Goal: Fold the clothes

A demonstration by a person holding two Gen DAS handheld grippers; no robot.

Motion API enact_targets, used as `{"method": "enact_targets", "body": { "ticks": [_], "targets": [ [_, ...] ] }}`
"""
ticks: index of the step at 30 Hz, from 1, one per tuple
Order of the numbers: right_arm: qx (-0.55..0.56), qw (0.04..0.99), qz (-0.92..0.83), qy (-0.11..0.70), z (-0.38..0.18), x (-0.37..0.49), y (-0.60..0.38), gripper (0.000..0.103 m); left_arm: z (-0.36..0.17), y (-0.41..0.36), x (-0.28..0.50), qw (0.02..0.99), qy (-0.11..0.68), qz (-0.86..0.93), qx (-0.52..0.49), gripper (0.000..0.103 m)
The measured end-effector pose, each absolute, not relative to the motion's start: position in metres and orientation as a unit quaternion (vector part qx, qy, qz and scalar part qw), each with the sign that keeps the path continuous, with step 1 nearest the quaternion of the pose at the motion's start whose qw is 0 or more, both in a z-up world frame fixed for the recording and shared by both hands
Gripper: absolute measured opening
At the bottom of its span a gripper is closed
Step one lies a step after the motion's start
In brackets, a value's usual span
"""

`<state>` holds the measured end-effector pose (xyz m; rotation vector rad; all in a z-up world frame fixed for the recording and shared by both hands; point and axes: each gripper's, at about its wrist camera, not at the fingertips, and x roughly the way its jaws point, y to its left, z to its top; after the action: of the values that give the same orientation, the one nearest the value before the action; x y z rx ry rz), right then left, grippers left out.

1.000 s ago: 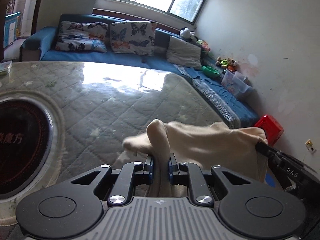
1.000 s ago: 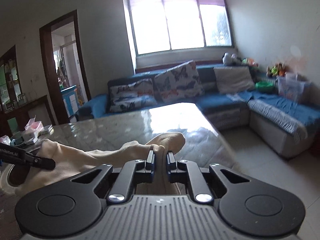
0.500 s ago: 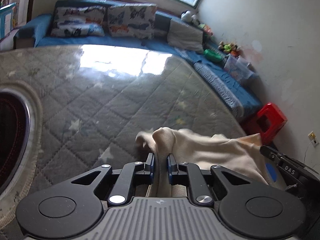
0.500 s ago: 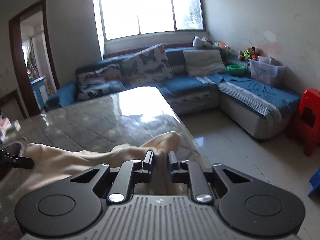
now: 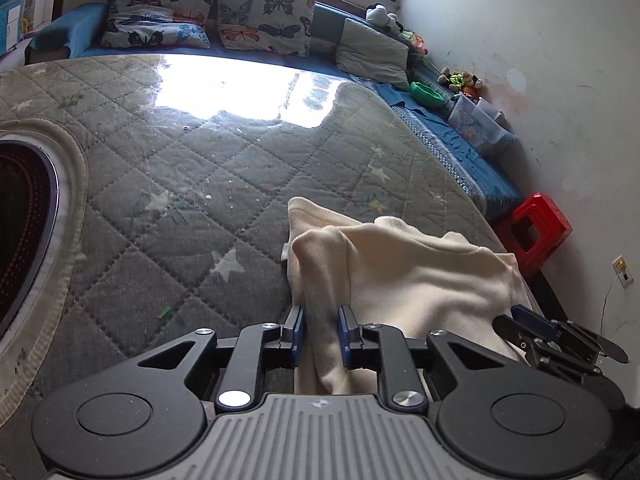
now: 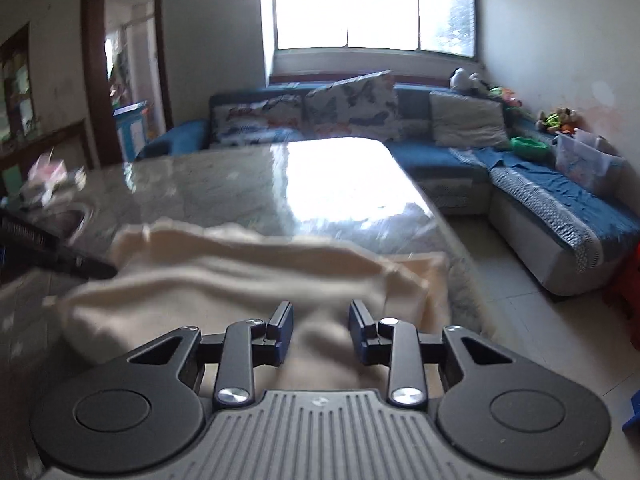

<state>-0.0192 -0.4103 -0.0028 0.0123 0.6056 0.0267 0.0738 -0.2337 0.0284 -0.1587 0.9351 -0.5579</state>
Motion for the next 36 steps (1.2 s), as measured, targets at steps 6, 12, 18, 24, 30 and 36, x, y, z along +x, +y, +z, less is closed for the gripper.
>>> {"method": "enact_targets", "body": {
  "ticks": [6,12,18,24,30,36],
  "targets": [
    [-0.001,0.954,0.024,0.298,-0.003,-0.046,-0.399,0.035,0.028,-0.224,0.057,0.850,0.445,-0.278,-0.058,0.019],
    [0.000,0.952,0.043,0.302,0.012,-0.060,-0.392,0.034,0.040,-0.217,0.046,0.861,0.427,-0.273,-0.041,0.021],
    [0.030,0.957,0.040,0.286,0.029,-0.038,-0.394,0.034,0.054,-0.233,0.057,0.870,0.406,-0.276,-0.054,0.021],
    [0.040,0.951,0.024,0.306,0.018,0.000,-0.394,0.034,0.048,-0.265,0.072,0.862,0.411,-0.294,-0.046,0.021],
    [0.017,0.946,0.005,0.323,0.001,0.014,-0.388,0.034,0.033,-0.291,0.086,0.859,0.420,-0.292,-0.019,0.021],
    [0.003,0.953,0.024,0.303,0.016,0.000,-0.371,0.034,0.029,-0.293,0.091,0.858,0.421,-0.292,-0.025,0.021]
  ]
}}
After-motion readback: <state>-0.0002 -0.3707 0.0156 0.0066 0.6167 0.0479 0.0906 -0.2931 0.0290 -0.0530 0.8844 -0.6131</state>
